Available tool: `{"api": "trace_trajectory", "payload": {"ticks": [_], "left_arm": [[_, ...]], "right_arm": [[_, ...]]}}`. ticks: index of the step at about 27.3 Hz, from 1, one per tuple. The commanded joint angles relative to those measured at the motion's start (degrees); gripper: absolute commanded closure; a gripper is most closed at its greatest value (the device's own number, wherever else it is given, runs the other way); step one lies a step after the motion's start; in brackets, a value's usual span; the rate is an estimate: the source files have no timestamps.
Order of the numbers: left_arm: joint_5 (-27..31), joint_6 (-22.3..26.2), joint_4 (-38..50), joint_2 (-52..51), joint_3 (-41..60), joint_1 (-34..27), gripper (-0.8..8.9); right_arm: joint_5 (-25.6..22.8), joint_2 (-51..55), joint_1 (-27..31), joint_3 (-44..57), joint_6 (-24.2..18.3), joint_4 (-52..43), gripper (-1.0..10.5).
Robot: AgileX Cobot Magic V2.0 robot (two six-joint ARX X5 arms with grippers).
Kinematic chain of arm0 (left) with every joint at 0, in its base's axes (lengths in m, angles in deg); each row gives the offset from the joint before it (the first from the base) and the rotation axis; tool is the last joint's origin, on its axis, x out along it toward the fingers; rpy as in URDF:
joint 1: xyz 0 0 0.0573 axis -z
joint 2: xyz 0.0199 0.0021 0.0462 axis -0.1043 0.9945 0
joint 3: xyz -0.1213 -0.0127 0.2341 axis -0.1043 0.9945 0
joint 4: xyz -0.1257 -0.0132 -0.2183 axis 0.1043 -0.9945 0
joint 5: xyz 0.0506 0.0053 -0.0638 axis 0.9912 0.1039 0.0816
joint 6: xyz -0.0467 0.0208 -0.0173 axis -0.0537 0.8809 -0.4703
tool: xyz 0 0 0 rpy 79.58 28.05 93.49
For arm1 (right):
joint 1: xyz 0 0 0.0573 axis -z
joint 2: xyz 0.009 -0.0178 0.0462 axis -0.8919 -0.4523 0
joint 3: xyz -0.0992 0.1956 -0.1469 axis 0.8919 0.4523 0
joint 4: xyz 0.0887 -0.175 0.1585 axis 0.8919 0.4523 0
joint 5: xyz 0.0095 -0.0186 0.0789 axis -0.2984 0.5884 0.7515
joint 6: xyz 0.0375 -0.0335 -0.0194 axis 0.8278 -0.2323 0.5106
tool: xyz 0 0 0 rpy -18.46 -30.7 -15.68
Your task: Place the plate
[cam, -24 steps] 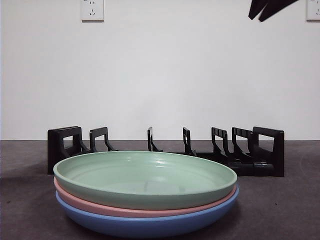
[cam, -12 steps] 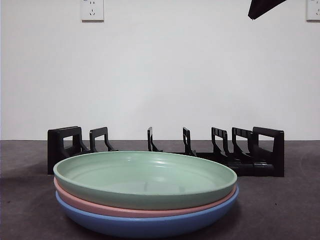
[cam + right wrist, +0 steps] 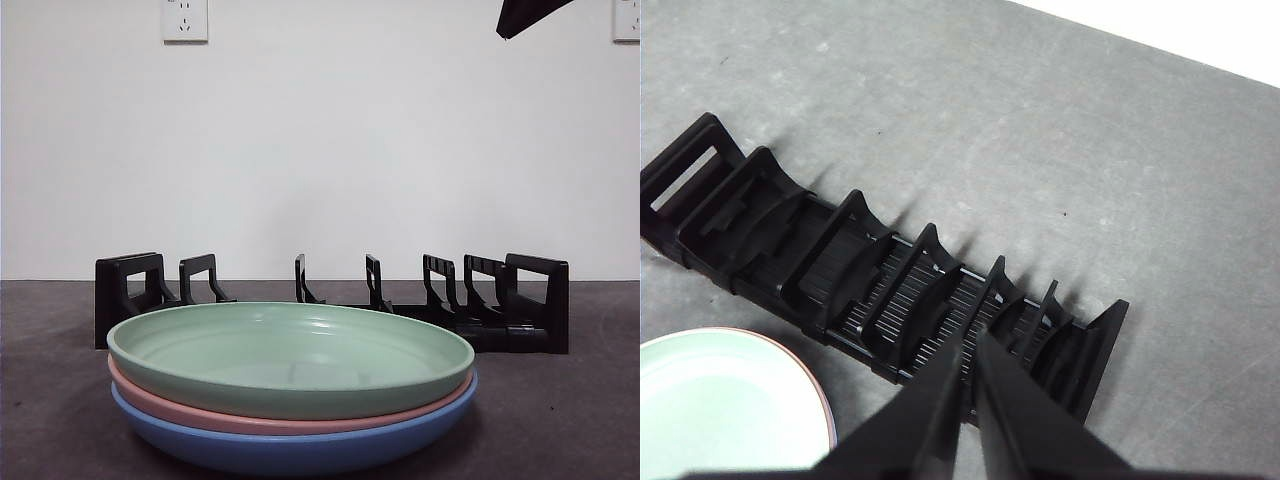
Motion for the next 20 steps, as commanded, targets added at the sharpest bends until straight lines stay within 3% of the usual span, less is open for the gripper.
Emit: {"api": "trace_trajectory", "payload": {"ticks": [1,7,20], "left_arm": [[0.22,-1.09,1.38,-2.95,2.67,-1.70,8.06],[-0.07,-1.09,1.20,-2.69,5.03,-4.68,8.06],[-0.11,-3.28,1.07,-2.60,5.03,-4.59,8.06]], "right_arm": [[0.02,-0.33,-0.24,-0.59,0.39,-0.59,9.3],[0.02,-0.33,-0.24,-0.61,0.39,-0.57,9.3],[0.02,-0.33,-0.24,-0.61,0.39,-0.59,9.3]]}}
